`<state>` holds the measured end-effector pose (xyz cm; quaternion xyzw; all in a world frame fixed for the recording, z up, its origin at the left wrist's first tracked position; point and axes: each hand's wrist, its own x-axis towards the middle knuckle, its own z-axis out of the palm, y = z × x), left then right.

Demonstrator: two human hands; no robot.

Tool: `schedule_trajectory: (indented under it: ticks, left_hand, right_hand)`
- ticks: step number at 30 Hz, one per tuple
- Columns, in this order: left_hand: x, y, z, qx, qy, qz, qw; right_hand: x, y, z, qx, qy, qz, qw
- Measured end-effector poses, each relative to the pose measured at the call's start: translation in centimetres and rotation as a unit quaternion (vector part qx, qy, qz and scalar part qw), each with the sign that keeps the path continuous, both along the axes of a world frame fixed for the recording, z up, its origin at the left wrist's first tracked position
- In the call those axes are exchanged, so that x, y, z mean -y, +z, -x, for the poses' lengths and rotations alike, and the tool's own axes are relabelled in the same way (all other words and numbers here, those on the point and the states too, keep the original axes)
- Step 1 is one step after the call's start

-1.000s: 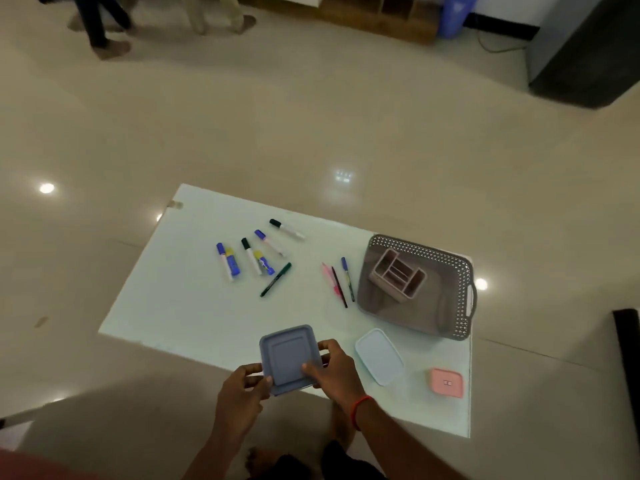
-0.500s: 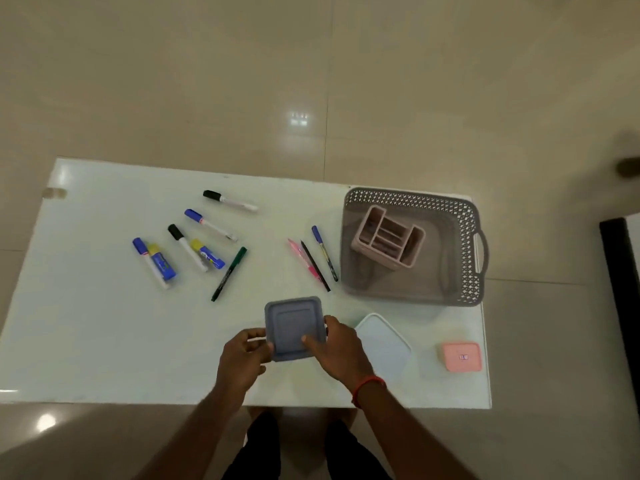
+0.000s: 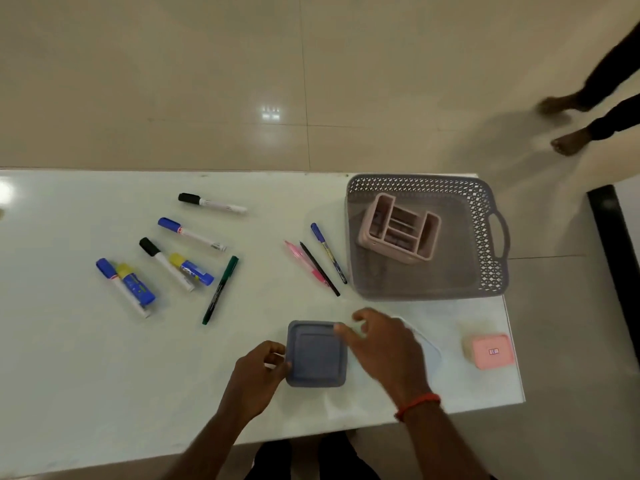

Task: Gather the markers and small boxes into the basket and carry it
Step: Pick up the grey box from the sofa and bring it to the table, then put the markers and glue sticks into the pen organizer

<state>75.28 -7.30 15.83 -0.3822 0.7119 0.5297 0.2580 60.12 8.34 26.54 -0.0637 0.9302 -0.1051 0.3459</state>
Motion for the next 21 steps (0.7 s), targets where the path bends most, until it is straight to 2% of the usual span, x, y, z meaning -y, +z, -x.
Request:
schedule_trajectory:
  ticks: [6,8,12,13,15,17,21]
  left_hand:
    - [-1.2,0.1,1.5,-0.033,-0.002,-0.014,0.999]
    - [-1.3,0.0,2.2,-0.041,-0.011,-0.010,0.999]
    - [-1.2,-0.1,3.3,-0.031,-0.050,0.018,0.998]
    - [-1.0,0.2,3.7,-0.031,-0.088,0.055,0.994]
    - [-0.1,1.2,4.6,-0.051,-0.177,0.187,0.965]
    - [1.0,2.6,6.1,-0.107,-0.167,0.259,0.945]
    - [2.6,4.7,9.2,-0.183,-0.115,0.266,0.940]
  right_hand:
    - [0.0,3.7,8.4,-0.209,0.027,0.036,0.977]
    - [0.3,3.5,11.3,-0.242,0.068,0.040,0.967]
    - [0.7,1.7,15.4,-0.235,0.137,0.007,0.962]
    - [0.8,1.2,15.9,-0.233,0.151,-0.005,0.961]
    - [0.8,0.0,16.4,-0.217,0.176,-0.024,0.960]
    - [0.7,-1.1,16.7,-0.191,0.195,-0.046,0.961]
    - [0.0,-3.6,16.8,-0.158,0.178,-0.064,0.969]
